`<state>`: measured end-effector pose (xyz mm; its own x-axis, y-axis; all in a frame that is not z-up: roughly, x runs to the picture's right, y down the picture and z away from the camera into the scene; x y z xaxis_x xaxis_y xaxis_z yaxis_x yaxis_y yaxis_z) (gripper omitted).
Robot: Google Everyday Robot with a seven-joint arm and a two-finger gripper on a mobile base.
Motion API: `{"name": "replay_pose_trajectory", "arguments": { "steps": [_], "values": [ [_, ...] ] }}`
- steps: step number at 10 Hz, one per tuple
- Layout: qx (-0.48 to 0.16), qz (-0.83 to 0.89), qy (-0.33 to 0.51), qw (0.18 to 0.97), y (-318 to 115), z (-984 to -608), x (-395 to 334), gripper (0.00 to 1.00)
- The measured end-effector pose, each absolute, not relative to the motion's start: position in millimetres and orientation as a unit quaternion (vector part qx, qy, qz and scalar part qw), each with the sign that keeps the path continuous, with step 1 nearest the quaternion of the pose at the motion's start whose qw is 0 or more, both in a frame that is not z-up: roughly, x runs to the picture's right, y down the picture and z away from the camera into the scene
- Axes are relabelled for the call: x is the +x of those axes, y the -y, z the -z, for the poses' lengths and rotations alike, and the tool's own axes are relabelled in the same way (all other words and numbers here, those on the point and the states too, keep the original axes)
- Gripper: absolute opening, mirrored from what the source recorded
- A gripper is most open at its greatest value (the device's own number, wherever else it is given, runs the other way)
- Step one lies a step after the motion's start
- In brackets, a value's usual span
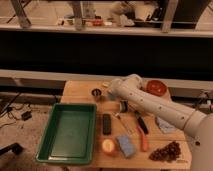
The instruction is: Place banana in plastic cup
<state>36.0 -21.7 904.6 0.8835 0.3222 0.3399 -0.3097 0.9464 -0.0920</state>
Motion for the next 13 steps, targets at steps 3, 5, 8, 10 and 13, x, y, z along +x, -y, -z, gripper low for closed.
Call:
{"name": "replay_pose_trajectory", "arguments": {
  "steps": [3, 5, 8, 10, 13],
  "values": [
    [-0.017, -0.164, 0.177, 0.97, 21.6, -904.6, 38.6, 0.46],
    [-0.017, -0.163, 0.177, 0.97, 21.6, -904.7, 38.1, 0.64],
    [-0.017, -0.162, 0.178, 0.97, 21.8, -904.8, 36.6, 0.8],
    [-0.017, -0.162, 0.178, 0.97, 21.7, -904.8, 36.3, 0.8],
    [-0.017, -0.163, 0.177, 0.97, 21.8, -904.8, 36.9, 0.8]
  ]
}}
